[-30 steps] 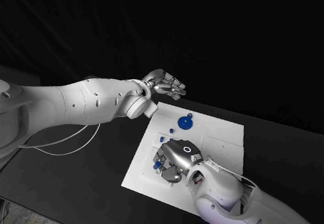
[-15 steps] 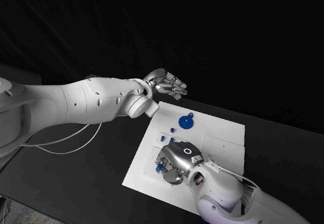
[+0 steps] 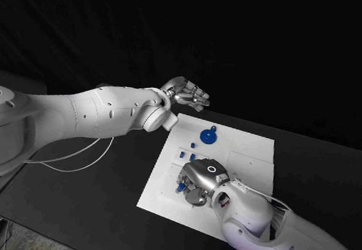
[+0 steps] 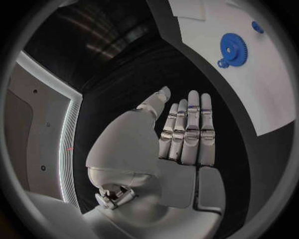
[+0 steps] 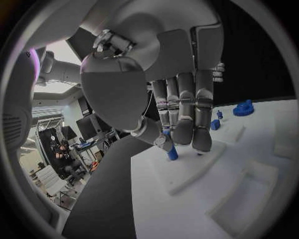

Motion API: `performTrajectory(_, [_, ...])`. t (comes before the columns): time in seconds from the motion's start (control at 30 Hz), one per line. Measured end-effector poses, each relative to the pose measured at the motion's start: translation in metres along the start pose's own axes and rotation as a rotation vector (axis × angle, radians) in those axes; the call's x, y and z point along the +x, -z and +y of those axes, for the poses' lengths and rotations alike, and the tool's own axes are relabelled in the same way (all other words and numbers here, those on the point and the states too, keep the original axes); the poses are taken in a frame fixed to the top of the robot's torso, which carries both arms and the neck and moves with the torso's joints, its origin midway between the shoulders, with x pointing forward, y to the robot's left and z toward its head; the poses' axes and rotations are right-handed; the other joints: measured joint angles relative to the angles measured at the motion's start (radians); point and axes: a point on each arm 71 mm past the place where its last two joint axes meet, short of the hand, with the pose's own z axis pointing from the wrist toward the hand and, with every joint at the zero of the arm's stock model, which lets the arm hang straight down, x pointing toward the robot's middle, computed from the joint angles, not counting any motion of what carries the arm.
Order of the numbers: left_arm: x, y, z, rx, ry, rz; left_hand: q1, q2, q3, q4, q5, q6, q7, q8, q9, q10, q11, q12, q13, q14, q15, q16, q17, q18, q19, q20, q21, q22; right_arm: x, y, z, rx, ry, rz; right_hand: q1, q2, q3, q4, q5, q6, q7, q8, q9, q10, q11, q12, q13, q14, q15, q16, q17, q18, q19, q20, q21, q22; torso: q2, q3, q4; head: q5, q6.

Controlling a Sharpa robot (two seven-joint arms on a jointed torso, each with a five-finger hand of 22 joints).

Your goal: Assemble the parts on the task board

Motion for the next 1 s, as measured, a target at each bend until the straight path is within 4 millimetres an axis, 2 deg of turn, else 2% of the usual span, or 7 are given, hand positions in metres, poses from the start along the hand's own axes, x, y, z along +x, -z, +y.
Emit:
performTrajectory(0.53, [-0.0002,0.0,0.0003,-0.002,0.0,0.001,0.0,0.0,0.0,0.0,0.0,0.0,0.0,0.0,0.0,0.0,0.0,0.0,0.0,0.0,0.0,0.0,0.0,0.0,0.0,0.0,0.0,-0.002,0.0006,-0.0006,0.0013,-0.003,0.002,-0.001,-0.003,-0.002,-0.001,-0.001,0.0,0.002,-0.002,0.0,0.001,0.0,0.0,0.0,0.0,0.0,0.0,0.0,0.0,0.0,0.0,0.0,0.0,0.003,0.0,0.0001,0.0002,0.001,-0.004])
performTrajectory(1.0, [-0.0006,0.0,0.0008,-0.005,0.0,0.001,0.0,0.0,0.0,0.0,0.0,0.0,0.0,0.0,0.0,-0.004,-0.004,0.0,0.0,0.0,0.0,0.0,0.0,0.0,0.0,0.0,0.0,-0.003,-0.0001,-0.0007,0.0048,-0.011,-0.001,-0.007,-0.005,0.003,0.001,-0.007,0.002,0.003,0.0,-0.003,0.001,0.0,0.0,0.0,0.0,-0.001,0.001,0.0,0.001,0.0,0.0,0.0,0.0,0.005,-0.001,0.0,0.0005,-0.001,-0.001])
